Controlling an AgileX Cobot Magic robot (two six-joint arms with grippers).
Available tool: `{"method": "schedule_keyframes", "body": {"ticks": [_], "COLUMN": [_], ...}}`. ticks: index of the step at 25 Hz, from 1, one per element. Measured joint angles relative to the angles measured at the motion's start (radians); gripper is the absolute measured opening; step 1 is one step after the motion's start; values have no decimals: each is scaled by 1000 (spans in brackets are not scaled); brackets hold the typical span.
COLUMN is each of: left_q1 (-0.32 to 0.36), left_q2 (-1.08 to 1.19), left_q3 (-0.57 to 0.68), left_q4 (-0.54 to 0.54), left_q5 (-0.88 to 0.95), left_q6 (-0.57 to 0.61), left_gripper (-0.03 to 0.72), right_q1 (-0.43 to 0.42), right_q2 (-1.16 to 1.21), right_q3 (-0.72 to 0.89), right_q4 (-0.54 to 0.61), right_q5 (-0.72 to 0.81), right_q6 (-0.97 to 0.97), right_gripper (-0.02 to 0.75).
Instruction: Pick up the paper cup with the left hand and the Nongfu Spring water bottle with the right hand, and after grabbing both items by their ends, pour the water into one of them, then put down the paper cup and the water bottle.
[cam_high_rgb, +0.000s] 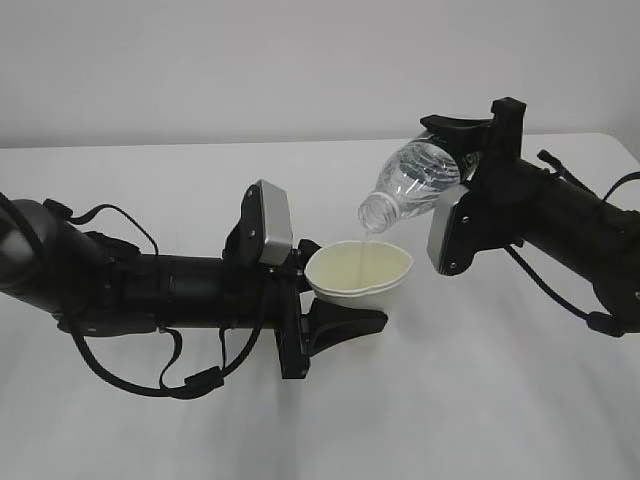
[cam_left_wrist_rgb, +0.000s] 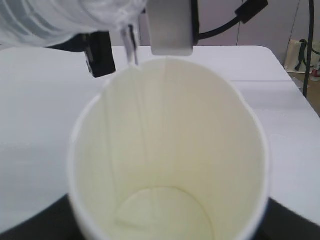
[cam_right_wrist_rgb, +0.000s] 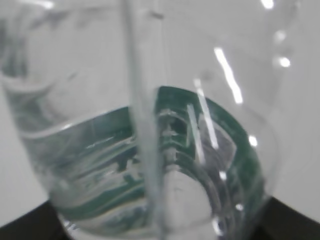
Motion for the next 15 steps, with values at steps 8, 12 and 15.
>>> {"method": "schedule_keyframes", "body": {"ticks": [8,12,15], "left_q1": [0,0,0], "left_q2": [0,0,0], "left_q3": [0,0,0], "left_q4": [0,0,0], "left_q5": [0,0,0], "left_q6": [0,0,0], "left_gripper": [414,414,414], "right_q1": [0,0,0], "right_q2": [0,0,0], "right_q3": [0,0,0], "right_q4": [0,0,0], "right_q5": [0,0,0], "right_q6": [-6,-6,-6], "right_gripper": [447,447,447]}}
